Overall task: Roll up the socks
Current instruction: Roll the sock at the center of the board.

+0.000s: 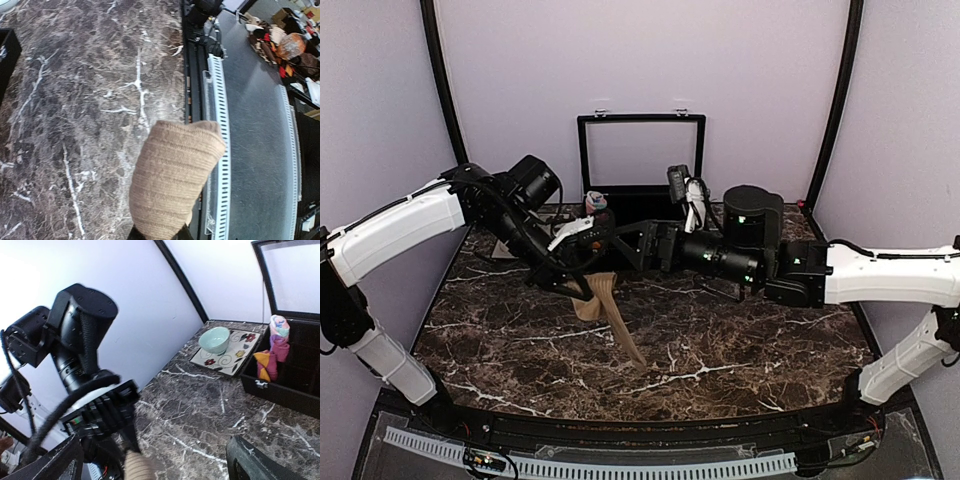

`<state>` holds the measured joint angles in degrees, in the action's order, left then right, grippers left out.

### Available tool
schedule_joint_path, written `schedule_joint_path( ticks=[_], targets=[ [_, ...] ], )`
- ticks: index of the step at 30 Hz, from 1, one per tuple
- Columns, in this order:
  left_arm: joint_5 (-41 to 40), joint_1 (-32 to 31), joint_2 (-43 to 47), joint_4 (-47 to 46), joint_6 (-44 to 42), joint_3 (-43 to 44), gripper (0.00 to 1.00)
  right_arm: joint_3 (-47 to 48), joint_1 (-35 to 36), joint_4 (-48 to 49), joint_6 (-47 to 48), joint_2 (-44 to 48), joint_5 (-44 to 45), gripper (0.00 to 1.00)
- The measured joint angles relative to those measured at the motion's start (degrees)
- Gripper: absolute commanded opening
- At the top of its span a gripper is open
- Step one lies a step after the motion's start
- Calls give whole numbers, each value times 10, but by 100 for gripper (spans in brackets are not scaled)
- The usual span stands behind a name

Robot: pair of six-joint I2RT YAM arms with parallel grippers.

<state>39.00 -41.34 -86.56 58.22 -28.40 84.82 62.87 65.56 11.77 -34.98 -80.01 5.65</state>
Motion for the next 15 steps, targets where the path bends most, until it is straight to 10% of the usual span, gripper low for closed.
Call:
schedule_joint_path(
  ticks=[15],
  targets=[
    [103, 4, 0, 80, -61, 15, 0, 70, 53, -46, 196, -39, -76, 74]
  ],
)
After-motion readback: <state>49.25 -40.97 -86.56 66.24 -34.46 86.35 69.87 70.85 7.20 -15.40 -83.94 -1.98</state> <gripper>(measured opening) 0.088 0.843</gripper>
